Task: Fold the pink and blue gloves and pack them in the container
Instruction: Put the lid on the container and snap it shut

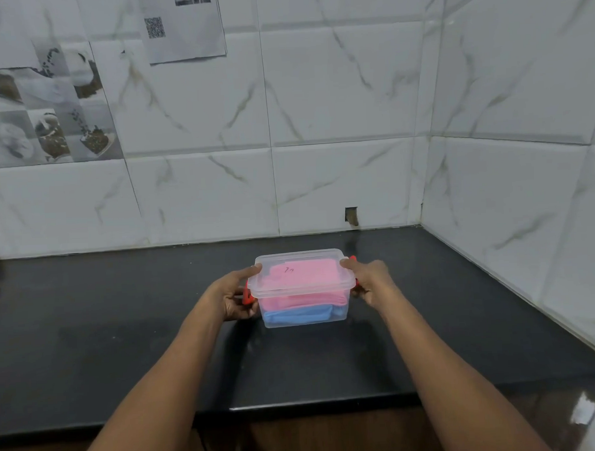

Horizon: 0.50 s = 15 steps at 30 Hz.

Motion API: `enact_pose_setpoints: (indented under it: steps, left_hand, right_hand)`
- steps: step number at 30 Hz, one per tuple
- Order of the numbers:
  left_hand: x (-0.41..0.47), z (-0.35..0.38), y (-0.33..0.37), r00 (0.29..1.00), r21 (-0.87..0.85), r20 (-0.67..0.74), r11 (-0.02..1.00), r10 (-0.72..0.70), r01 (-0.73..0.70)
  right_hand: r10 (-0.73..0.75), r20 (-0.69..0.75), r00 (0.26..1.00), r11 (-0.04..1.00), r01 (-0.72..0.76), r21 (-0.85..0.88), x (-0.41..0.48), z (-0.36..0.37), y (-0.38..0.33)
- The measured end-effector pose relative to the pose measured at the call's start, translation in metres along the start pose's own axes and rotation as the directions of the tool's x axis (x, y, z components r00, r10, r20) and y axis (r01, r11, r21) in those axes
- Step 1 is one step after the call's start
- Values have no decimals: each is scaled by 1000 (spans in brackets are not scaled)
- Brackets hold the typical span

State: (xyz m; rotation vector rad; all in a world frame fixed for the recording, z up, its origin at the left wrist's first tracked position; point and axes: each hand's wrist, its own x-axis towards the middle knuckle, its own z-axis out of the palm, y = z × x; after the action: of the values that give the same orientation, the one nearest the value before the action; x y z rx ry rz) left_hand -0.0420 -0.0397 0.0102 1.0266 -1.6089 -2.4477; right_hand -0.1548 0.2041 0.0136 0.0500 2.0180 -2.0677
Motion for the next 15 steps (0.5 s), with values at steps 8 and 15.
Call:
enact_pose_setpoints:
  steps: [8, 15]
  left_hand:
    - [-4, 5, 0, 1000, 28, 6, 999, 28, -28]
    - [-8, 7, 0, 998, 17, -27, 998, 63, -62]
  right_hand:
    - [-265, -111, 958, 863, 184, -471, -2, 10, -3]
    - [-334, -89, 938, 723, 194, -663, -5, 18, -7]
